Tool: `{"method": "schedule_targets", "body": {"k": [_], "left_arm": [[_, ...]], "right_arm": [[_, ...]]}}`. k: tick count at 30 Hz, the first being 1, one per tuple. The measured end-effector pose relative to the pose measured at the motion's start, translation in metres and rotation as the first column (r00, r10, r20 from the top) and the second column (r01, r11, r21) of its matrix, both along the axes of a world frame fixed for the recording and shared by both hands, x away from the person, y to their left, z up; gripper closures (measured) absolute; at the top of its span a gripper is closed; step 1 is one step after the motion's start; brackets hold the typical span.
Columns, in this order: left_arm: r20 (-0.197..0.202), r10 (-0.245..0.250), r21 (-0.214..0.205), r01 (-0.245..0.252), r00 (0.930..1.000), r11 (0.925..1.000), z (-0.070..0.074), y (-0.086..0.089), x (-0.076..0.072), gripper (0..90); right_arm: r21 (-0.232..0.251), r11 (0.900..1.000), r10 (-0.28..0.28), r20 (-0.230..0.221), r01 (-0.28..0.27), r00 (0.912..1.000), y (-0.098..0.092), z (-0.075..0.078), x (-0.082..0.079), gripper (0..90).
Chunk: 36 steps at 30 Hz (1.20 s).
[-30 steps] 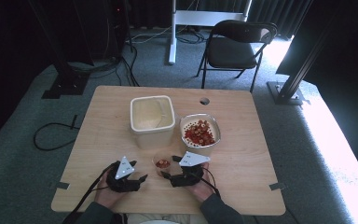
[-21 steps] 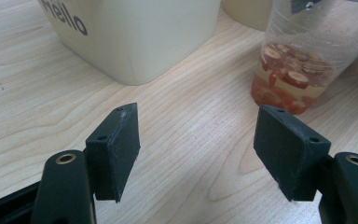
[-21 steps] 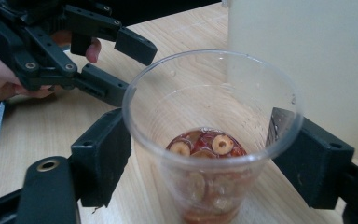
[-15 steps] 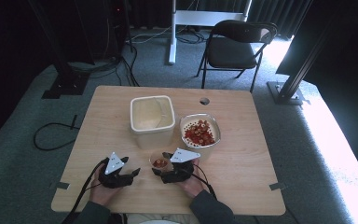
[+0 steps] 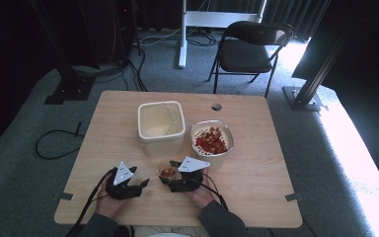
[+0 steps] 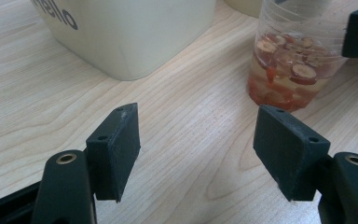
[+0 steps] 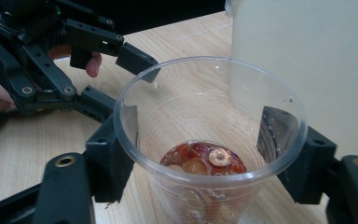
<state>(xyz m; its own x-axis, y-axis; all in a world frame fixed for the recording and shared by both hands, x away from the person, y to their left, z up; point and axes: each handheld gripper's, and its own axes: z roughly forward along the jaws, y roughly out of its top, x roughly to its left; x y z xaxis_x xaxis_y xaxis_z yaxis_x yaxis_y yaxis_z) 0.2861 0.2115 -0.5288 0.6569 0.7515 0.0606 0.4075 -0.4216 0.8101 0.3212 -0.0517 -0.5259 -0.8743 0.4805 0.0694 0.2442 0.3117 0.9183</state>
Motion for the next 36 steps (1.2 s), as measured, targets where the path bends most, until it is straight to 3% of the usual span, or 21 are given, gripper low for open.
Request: {"method": "schedule_targets", "body": {"k": [10,11,17,28,35,36], "left_arm": [[0.002,0.007,0.001,-0.007,1.0000,1.0000,0.000,0.001,0.001,32.3],[0.000,0.008,0.000,-0.008,1.0000,1.0000,0.000,0.001,0.001,32.3],[-0.003,0.000,0.010,0.000,1.0000,0.9999,-0.002,-0.003,0.003,32.3],[-0.003,0.001,0.013,-0.001,1.0000,0.9999,-0.002,-0.002,0.003,32.3],[-0.010,0.000,0.020,0.000,1.0000,0.9998,-0.002,-0.003,0.004,32.3],[-0.010,0.000,0.020,0.000,1.0000,0.9998,-0.002,-0.003,0.004,32.3]], "right_arm": [[0.011,0.9994,-0.033,0.031,0.033,0.9990,-0.013,0.015,-0.014,31.8],[0.020,0.9987,-0.048,0.045,0.047,0.9978,-0.022,0.024,-0.019,32.0],[0.045,0.9957,-0.083,0.062,0.080,0.9946,-0.048,0.044,-0.029,32.2],[0.028,0.9862,-0.165,0.090,0.163,0.9822,-0.090,0.069,-0.046,32.1],[0.035,0.9567,-0.291,0.100,0.289,0.9515,-0.143,0.078,-0.055,32.2],[0.035,0.9567,-0.291,0.100,0.289,0.9515,-0.143,0.078,-0.055,32.2]]}}
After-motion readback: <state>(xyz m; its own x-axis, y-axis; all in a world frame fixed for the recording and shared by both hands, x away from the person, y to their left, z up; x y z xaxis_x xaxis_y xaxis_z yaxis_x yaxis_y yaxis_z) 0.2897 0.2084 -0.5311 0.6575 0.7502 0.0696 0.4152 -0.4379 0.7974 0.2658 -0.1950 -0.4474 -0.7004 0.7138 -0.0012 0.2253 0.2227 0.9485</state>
